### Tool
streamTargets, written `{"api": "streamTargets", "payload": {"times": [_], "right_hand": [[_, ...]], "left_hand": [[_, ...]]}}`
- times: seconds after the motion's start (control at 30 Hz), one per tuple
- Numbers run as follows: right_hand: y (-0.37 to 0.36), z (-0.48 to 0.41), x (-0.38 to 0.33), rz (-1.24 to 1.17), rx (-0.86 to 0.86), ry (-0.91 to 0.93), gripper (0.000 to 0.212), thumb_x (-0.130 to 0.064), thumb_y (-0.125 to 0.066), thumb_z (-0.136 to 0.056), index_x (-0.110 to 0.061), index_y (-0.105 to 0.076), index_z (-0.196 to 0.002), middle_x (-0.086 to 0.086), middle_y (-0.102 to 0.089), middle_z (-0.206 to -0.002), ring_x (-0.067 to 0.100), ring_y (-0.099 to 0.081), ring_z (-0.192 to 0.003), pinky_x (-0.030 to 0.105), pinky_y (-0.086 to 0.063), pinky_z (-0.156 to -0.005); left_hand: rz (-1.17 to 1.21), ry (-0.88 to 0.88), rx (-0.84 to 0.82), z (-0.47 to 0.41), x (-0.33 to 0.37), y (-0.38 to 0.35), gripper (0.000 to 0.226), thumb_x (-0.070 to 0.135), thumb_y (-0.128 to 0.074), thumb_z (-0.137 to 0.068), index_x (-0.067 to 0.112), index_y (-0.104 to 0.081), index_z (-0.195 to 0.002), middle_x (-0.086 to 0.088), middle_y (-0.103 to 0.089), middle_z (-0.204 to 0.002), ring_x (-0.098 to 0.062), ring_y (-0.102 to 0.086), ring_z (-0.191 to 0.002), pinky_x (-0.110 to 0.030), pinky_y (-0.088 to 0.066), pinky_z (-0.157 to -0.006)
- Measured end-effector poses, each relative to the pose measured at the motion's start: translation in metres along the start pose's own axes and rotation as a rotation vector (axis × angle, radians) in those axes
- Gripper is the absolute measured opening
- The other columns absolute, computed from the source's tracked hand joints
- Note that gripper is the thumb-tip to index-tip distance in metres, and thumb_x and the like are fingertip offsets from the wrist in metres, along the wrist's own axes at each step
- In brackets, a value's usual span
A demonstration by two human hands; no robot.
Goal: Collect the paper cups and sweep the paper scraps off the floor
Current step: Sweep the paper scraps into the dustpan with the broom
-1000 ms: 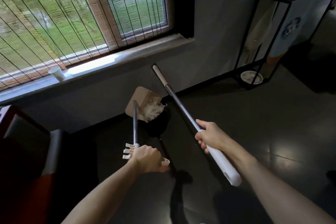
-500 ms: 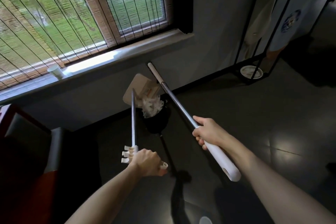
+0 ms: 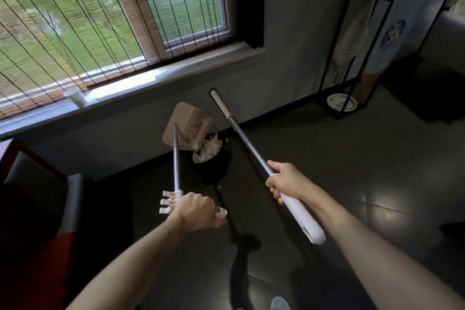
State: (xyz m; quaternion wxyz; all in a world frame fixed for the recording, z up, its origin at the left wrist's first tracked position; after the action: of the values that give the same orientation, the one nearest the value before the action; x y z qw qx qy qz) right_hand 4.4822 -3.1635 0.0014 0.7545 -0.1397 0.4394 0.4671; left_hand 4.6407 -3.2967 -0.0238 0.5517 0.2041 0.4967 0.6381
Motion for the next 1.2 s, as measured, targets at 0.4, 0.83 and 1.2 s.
{"api": "streamTargets", "payload": {"times": [0.4,0.83,1.2], "right_hand": [[-0.032,0.014,-0.006,-0.014,-0.041,0.069,0.072,0.005,-0.048,-0.087,-0.019,-0.023,-0.15,0.006,-0.051,-0.063,0.009,-0.046,-0.044,0.023,-0.041,-0.04],[0.012,0.115,0.115,0.171,-0.317,0.076,0.064,0.005,-0.046,-0.089,-0.018,-0.03,-0.147,0.006,-0.047,-0.062,0.007,-0.044,-0.039,0.02,-0.038,-0.036],[0.0,0.268,0.289,0.655,-0.678,-0.041,0.036,0.005,-0.042,-0.086,-0.015,-0.048,-0.115,0.001,-0.044,-0.038,0.013,-0.04,-0.037,0.02,-0.036,-0.038]], "left_hand": [[0.903,0.508,0.631,0.085,-0.086,0.076,0.053,0.066,-0.049,-0.082,0.016,-0.054,-0.102,-0.012,-0.063,-0.091,-0.034,-0.063,-0.09,-0.039,-0.051,-0.074],[1.044,1.105,0.515,0.225,0.086,-0.062,0.054,0.027,-0.055,-0.092,0.042,-0.035,-0.14,-0.018,-0.065,-0.113,-0.038,-0.061,-0.102,-0.04,-0.048,-0.085],[1.124,1.527,0.464,0.439,0.336,-0.105,0.051,0.028,-0.046,-0.098,0.039,-0.026,-0.144,-0.015,-0.062,-0.103,-0.033,-0.059,-0.086,-0.037,-0.045,-0.075]]}}
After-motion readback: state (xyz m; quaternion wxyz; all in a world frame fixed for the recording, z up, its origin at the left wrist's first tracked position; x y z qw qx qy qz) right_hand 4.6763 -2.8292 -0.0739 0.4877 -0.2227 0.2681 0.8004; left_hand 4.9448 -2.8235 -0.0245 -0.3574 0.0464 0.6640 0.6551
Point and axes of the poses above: each hand's wrist, its own z-axis away from the middle knuckle, its own y-axis out of the back of the hand, x = y × z, the point moved 3 cm from there along -z, towards the middle knuckle
